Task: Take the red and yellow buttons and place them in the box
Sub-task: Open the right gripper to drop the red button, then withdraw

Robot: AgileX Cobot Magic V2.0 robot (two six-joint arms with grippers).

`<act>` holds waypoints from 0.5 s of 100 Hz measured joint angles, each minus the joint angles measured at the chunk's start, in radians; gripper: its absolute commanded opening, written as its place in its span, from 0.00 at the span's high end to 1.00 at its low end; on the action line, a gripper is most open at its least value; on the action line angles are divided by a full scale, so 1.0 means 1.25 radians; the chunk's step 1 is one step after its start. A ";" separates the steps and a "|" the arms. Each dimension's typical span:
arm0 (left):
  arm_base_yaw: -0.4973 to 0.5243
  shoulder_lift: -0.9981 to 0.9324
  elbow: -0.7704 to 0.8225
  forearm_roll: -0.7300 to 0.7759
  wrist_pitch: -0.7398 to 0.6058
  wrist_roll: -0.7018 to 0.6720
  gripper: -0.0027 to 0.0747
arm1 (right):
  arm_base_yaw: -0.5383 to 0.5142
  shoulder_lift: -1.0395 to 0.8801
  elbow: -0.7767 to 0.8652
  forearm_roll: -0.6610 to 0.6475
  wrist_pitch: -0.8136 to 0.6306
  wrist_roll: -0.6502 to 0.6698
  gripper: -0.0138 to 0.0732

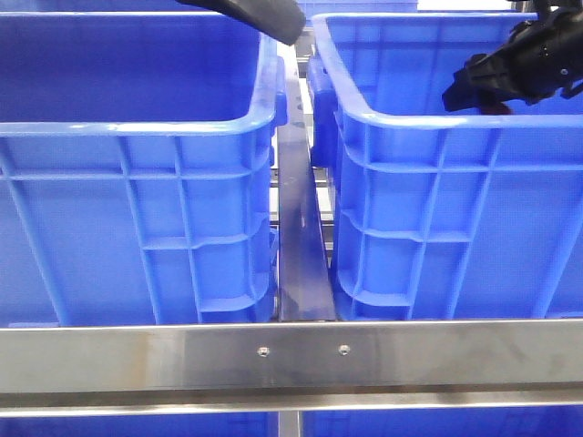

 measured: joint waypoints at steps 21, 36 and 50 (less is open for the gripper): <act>0.000 0.000 0.000 0.000 0.000 0.000 0.14 | 0.000 -0.002 0.000 0.000 -0.009 0.000 0.22; 0.000 0.000 0.000 0.000 0.000 0.000 0.14 | 0.000 -0.038 0.000 0.000 -0.022 0.000 0.22; 0.000 0.000 0.000 0.000 0.000 0.000 0.14 | 0.000 -0.098 0.003 0.000 -0.066 0.000 0.22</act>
